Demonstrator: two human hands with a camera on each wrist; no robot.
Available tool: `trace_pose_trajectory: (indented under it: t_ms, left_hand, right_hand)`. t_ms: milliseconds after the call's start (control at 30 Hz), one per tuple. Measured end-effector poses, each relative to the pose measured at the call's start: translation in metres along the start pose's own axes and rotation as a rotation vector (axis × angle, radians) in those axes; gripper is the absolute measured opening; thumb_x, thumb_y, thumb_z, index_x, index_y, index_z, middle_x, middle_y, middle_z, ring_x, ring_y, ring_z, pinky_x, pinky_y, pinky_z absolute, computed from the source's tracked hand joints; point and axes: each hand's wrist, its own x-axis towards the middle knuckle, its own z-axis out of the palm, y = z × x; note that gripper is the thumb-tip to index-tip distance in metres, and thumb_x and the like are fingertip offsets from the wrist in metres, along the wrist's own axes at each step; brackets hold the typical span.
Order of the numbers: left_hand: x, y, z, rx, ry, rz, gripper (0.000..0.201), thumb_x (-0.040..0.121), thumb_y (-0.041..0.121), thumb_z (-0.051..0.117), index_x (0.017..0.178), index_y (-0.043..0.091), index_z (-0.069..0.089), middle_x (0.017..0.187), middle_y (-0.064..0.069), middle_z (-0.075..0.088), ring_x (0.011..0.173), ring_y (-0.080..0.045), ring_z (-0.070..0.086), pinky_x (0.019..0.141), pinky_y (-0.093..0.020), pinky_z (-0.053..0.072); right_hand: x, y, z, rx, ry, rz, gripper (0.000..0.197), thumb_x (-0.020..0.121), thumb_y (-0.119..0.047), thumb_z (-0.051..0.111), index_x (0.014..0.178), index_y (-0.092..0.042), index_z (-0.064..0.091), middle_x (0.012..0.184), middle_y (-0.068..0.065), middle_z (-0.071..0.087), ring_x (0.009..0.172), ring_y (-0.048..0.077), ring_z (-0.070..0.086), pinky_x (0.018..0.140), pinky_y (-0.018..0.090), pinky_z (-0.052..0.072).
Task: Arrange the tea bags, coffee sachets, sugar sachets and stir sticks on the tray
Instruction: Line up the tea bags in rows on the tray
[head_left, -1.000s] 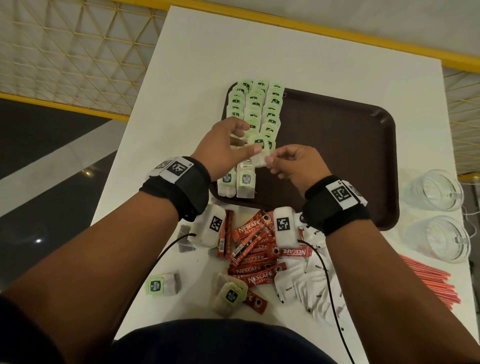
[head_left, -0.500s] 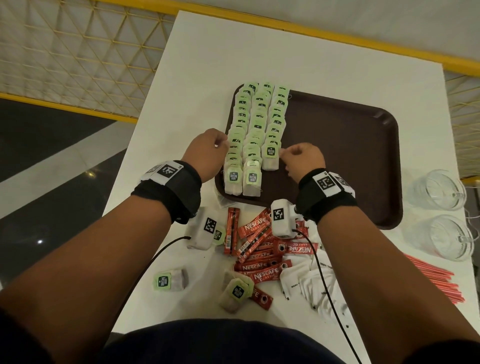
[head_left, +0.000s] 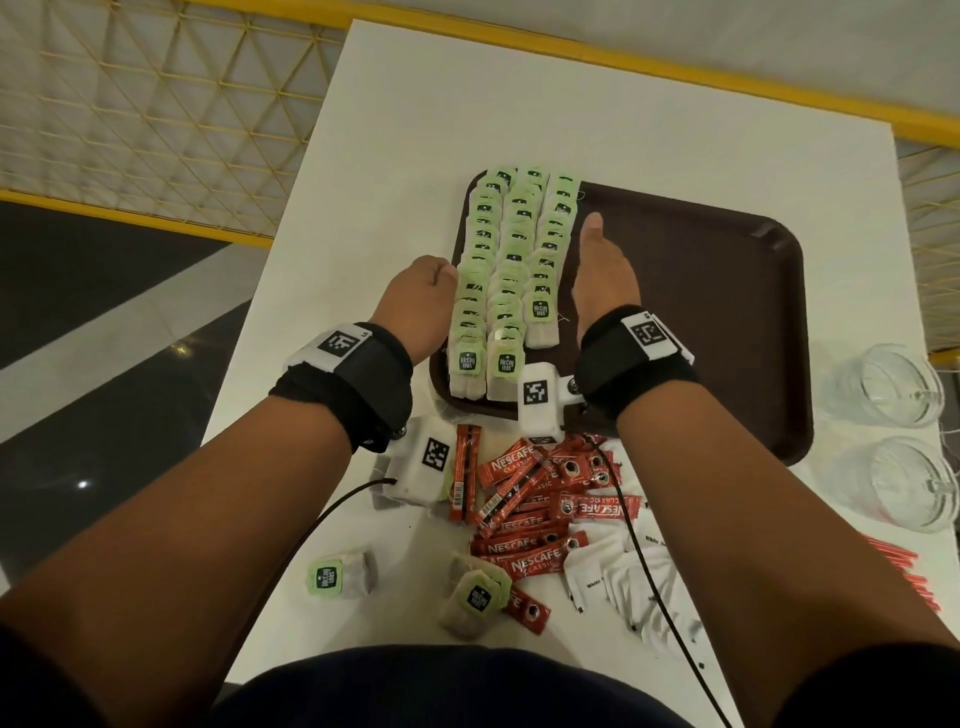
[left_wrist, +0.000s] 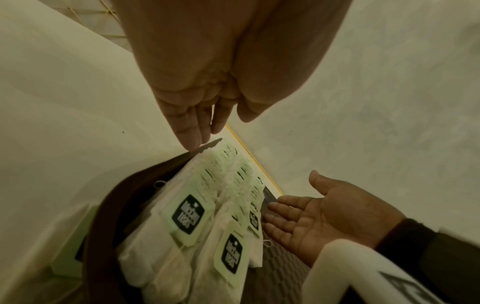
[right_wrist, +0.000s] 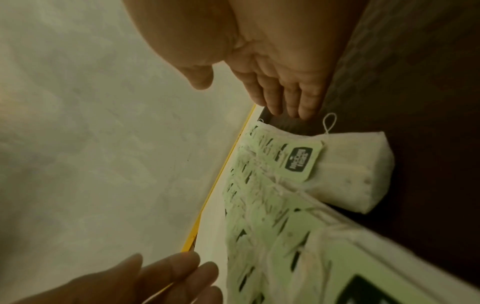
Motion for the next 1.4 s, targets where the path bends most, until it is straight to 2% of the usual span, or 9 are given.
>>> trace_pose_trajectory:
  t_ms: [100,233,400,700,833,900,933,1033,1400]
  left_hand:
    - [0.001,0.001,0.003,-0.001,-0.021,0.000,0.035,0.104,0.027,0.034,0.121,0.006,0.056,0.121,-0.013,0.061,0.112,-0.031,0.057,0.101,-0.046,0.045]
    - [0.004,0.000,0.006,-0.001,-0.029,0.002,0.036,0.104,0.028,0.034,0.124,0.007,0.055,0.122,-0.013,0.061,0.112,-0.030,0.057,0.102,-0.046,0.045]
    - [0.010,0.000,0.004,-0.062,-0.026,-0.020,0.034,0.102,0.028,0.036,0.117,0.008,0.058,0.117,-0.011,0.062,0.111,-0.030,0.057,0.102,-0.048,0.045]
    - [0.013,-0.004,-0.001,-0.138,-0.064,-0.053,0.030,0.090,0.037,0.039,0.102,0.018,0.058,0.102,-0.001,0.061,0.108,-0.027,0.059,0.102,-0.050,0.046]
    - [0.010,-0.001,-0.004,-0.111,-0.061,-0.037,0.029,0.100,0.035,0.041,0.114,0.015,0.058,0.099,0.005,0.060,0.102,-0.019,0.058,0.101,-0.046,0.047]
    - [0.006,0.001,-0.009,-0.080,-0.050,-0.011,0.030,0.101,0.035,0.042,0.116,0.014,0.059,0.104,0.002,0.063,0.103,-0.020,0.060,0.097,-0.045,0.050]
    - [0.003,0.003,-0.011,-0.069,-0.047,0.003,0.031,0.101,0.034,0.043,0.115,0.012,0.059,0.105,-0.002,0.065,0.101,-0.021,0.062,0.093,-0.043,0.052]
    - [-0.009,0.002,-0.022,-0.036,-0.064,0.035,0.030,0.101,0.031,0.044,0.111,0.008,0.061,0.107,-0.008,0.068,0.090,-0.018,0.065,0.077,-0.035,0.053]
    - [-0.080,-0.072,-0.079,0.460,-0.237,0.108,0.018,0.096,0.031,0.059,0.106,0.017,0.066,0.105,0.004,0.063,0.081,-0.006,0.055,0.072,-0.023,0.040]
  right_hand:
    - [0.004,-0.002,0.007,0.051,-0.065,0.031,0.068,0.099,-0.060,0.026,0.142,-0.010,0.044,0.115,-0.005,0.047,0.101,0.010,0.046,0.107,0.039,0.041]
    - [0.021,-0.004,0.014,0.046,-0.031,0.078,0.081,0.082,-0.074,0.024,0.131,-0.018,0.058,0.128,0.003,0.061,0.116,0.021,0.058,0.105,0.044,0.043]
    - [0.035,-0.016,0.010,0.037,0.030,0.034,0.068,0.101,-0.057,0.021,0.143,-0.008,0.043,0.145,0.012,0.048,0.132,0.027,0.046,0.110,0.039,0.038]
    - [0.047,-0.010,0.018,0.086,-0.036,0.012,0.074,0.098,-0.062,0.025,0.142,-0.006,0.045,0.144,0.017,0.049,0.133,0.033,0.045,0.109,0.044,0.039]
    - [0.040,-0.008,0.007,0.117,-0.059,-0.018,0.071,0.099,-0.059,0.027,0.143,-0.005,0.043,0.146,0.017,0.046,0.127,0.027,0.052,0.077,0.020,0.041]
    - [0.033,-0.012,-0.002,0.061,-0.068,-0.072,0.064,0.101,-0.052,0.031,0.142,-0.004,0.043,0.146,0.019,0.045,0.097,0.006,0.059,0.070,0.016,0.036]
    - [0.025,-0.015,-0.007,-0.003,-0.074,-0.092,0.057,0.103,-0.044,0.035,0.141,-0.003,0.043,0.145,0.019,0.046,0.087,0.001,0.054,0.072,0.017,0.039]
    - [-0.004,-0.016,-0.020,-0.235,-0.077,-0.202,0.037,0.099,-0.031,0.047,0.132,-0.014,0.053,0.127,0.005,0.060,0.106,0.011,0.058,0.099,0.031,0.047]
    - [-0.134,0.035,0.012,-0.873,-0.622,-0.351,0.017,0.089,-0.037,0.065,0.098,-0.022,0.068,0.095,-0.008,0.065,0.087,0.008,0.060,0.080,0.028,0.050]
